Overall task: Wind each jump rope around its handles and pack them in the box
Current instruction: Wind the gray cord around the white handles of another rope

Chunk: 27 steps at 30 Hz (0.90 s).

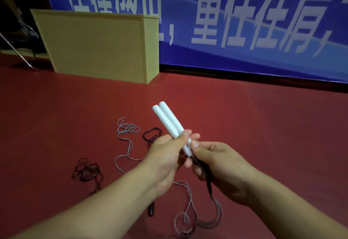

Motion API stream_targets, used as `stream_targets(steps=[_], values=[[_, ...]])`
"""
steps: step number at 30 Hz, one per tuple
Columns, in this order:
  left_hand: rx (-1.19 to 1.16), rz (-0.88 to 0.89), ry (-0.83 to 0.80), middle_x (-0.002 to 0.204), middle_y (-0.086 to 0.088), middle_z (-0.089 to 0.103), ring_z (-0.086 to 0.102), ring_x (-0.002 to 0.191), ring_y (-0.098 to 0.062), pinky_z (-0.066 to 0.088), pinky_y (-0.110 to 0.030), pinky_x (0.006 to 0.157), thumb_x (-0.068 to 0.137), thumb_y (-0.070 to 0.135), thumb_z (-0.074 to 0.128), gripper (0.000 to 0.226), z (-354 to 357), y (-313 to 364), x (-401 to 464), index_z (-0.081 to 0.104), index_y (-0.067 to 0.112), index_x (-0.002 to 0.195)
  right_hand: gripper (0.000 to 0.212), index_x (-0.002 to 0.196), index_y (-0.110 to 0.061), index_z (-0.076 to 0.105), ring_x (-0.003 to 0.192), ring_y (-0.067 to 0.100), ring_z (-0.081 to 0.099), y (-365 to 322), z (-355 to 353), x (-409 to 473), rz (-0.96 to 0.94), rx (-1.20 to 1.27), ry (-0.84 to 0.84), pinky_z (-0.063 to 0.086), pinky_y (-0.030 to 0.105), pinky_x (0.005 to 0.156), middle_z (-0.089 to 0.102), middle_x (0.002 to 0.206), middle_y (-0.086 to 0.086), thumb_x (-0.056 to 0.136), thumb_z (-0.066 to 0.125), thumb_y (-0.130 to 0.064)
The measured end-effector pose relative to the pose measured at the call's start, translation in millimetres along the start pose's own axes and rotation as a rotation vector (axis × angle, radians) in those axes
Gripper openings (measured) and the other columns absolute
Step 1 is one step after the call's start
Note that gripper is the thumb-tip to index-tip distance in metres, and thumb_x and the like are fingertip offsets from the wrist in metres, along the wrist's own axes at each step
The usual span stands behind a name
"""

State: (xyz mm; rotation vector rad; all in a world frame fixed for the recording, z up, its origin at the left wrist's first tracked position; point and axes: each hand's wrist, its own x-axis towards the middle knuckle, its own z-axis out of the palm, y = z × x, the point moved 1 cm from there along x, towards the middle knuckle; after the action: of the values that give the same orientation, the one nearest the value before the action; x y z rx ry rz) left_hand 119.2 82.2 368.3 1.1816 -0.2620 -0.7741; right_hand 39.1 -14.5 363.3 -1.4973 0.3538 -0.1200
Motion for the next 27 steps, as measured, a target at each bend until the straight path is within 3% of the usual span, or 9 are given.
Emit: stream_targets(steps=[5, 7, 9, 11, 13, 14, 19, 21, 27], values=[[0.093, 0.144, 0.179, 0.067, -0.003, 0.07, 0.067, 0.06, -0.015, 0.053, -0.033, 0.071, 0.099, 0.009, 0.053, 0.016, -23, 17, 22, 0.059, 0.006, 0.085, 0.061, 0.084, -0.007, 0.067, 0.05, 0.015, 0.044, -2, -21, 9, 0.172, -0.19, -0.024, 0.035, 0.026, 0.051, 0.049, 0.057, 0.002, 0.095, 0.036, -0.058], [0.149, 0.203, 0.365, 0.071, -0.009, 0.064, 0.063, 0.049, -0.01, 0.053, -0.024, 0.054, 0.1, 0.006, 0.05, 0.017, -49, 24, 39, 0.055, 0.007, 0.084, 0.058, 0.077, -0.007, 0.063, 0.05, 0.017, 0.044, -1, -41, 9, 0.174, -0.286, 0.036, 0.041, 0.03, 0.058, 0.041, 0.053, -0.001, 0.09, 0.042, -0.059], [0.4, 0.24, 0.503, 0.079, -0.014, 0.06, 0.06, 0.049, -0.015, 0.045, -0.022, 0.043, 0.1, 0.007, 0.049, 0.018, -82, 26, 51, 0.054, 0.008, 0.083, 0.046, 0.074, -0.008, 0.057, 0.05, 0.016, 0.042, 0, -58, 5, 0.154, -0.288, 0.059, 0.044, 0.031, 0.065, 0.035, 0.054, -0.002, 0.087, 0.052, -0.051], [0.886, 0.254, 0.517, 0.08, -0.016, 0.063, 0.06, 0.063, -0.028, 0.041, -0.03, 0.051, 0.099, 0.013, 0.05, 0.017, -107, 21, 57, 0.056, 0.008, 0.085, 0.032, 0.069, -0.011, 0.058, 0.052, 0.016, 0.043, 2, -66, 2, 0.14, -0.174, 0.033, 0.044, 0.033, 0.07, 0.034, 0.058, 0.0, 0.086, 0.06, -0.038], [1.274, 0.274, 0.413, 0.082, -0.015, 0.064, 0.057, 0.072, -0.03, 0.034, -0.033, 0.058, 0.098, 0.018, 0.051, 0.015, -112, 15, 59, 0.06, 0.007, 0.094, 0.027, 0.066, -0.014, 0.055, 0.051, 0.016, 0.043, 3, -69, 3, 0.12, -0.151, 0.016, 0.04, 0.031, 0.065, 0.036, 0.06, 0.002, 0.091, 0.061, -0.022], [1.323, 0.267, 0.324, 0.082, -0.012, 0.063, 0.056, 0.072, -0.028, 0.035, -0.033, 0.06, 0.098, 0.017, 0.051, 0.014, -108, 13, 56, 0.061, 0.009, 0.098, 0.026, 0.068, -0.014, 0.053, 0.05, 0.015, 0.041, 5, -70, 3, 0.109, -0.199, 0.044, 0.036, 0.029, 0.058, 0.037, 0.06, 0.002, 0.093, 0.06, -0.016], [0.983, -0.048, -0.142, 0.074, -0.005, 0.064, 0.059, 0.053, -0.006, 0.046, -0.02, 0.052, 0.096, 0.001, 0.049, 0.019, -77, -2, 27, 0.065, 0.01, 0.098, 0.018, 0.088, -0.002, 0.063, 0.045, 0.011, 0.032, 8, -76, 7, 0.023, -0.377, 0.269, 0.022, 0.022, 0.043, 0.044, 0.067, 0.006, 0.095, 0.061, -0.018], [0.907, -0.123, -0.282, 0.076, -0.003, 0.065, 0.058, 0.052, -0.006, 0.044, -0.018, 0.05, 0.097, -0.002, 0.046, 0.019, -67, -6, 16, 0.063, 0.006, 0.1, 0.013, 0.091, -0.009, 0.067, 0.045, 0.011, 0.031, 7, -69, 7, 0.015, -0.337, 0.265, 0.02, 0.021, 0.043, 0.049, 0.067, 0.003, 0.094, 0.061, -0.02], [0.932, -0.13, -0.465, 0.05, 0.009, 0.059, 0.05, 0.043, -0.002, 0.038, -0.014, 0.046, 0.101, 0.002, 0.044, 0.022, -47, -3, -1, 0.052, 0.009, 0.081, 0.037, 0.085, -0.026, 0.066, 0.046, 0.011, 0.032, 7, -38, 4, -0.055, -0.299, 0.159, 0.021, 0.022, 0.045, 0.054, 0.07, 0.002, 0.097, 0.045, -0.054]])
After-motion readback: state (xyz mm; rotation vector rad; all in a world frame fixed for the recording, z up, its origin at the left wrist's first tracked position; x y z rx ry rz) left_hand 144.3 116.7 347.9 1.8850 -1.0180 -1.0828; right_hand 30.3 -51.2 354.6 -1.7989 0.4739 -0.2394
